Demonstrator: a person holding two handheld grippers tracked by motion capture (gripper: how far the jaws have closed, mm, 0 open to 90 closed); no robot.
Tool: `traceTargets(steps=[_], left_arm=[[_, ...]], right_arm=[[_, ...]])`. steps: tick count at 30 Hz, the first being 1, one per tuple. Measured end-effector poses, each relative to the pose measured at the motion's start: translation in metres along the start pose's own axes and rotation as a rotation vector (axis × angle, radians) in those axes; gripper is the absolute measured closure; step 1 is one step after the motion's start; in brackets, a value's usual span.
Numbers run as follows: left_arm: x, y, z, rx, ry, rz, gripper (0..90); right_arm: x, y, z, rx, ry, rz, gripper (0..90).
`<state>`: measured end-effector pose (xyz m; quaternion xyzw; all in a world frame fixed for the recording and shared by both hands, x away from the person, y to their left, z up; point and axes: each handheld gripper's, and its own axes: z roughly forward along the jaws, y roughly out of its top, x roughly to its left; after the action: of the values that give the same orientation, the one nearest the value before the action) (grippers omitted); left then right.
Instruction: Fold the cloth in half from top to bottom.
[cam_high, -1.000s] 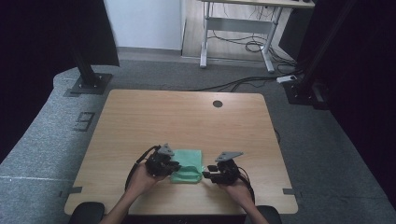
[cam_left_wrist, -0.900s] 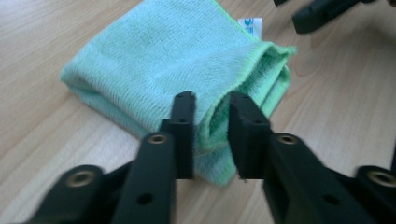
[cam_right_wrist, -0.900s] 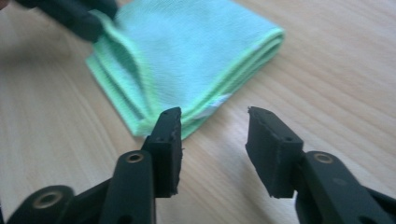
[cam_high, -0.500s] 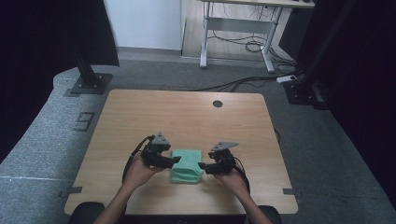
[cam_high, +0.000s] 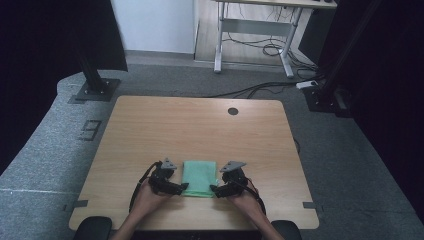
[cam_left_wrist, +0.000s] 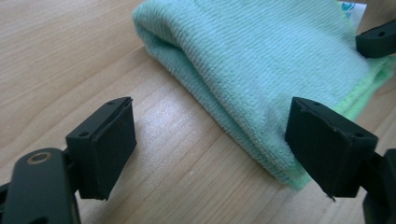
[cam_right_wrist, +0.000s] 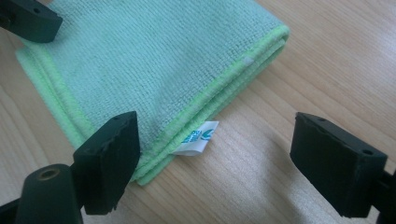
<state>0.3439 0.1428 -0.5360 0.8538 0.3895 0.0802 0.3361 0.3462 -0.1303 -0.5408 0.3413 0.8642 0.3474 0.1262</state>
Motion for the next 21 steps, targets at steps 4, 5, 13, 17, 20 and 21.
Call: traceTargets(steps=[4,5,13,17,20,21], left_arm=[[-0.002,-0.004,0.002,-0.01,0.021,0.009,15.0],[-0.003,-0.005,0.002,-0.013,0.026,0.006,14.8],[-0.002,-0.013,-0.001,-0.042,0.039,0.003,12.4],[-0.004,-0.013,0.003,-0.047,0.086,0.043,6.5],[-0.001,-0.013,0.006,-0.05,0.094,0.034,2.3],[0.001,-0.012,0.007,-0.048,0.093,0.024,1.1]], right_arm=[[0.001,-0.003,0.001,-0.006,-0.017,-0.015,15.5],[0.002,-0.003,0.001,-0.008,-0.022,-0.018,15.5],[0.001,-0.007,0.002,-0.019,-0.021,0.042,14.9],[0.002,-0.007,0.002,-0.021,-0.034,0.043,14.9],[0.003,-0.007,0.002,-0.02,-0.047,0.033,14.6],[0.003,-0.007,0.002,-0.02,-0.047,0.034,14.6]])
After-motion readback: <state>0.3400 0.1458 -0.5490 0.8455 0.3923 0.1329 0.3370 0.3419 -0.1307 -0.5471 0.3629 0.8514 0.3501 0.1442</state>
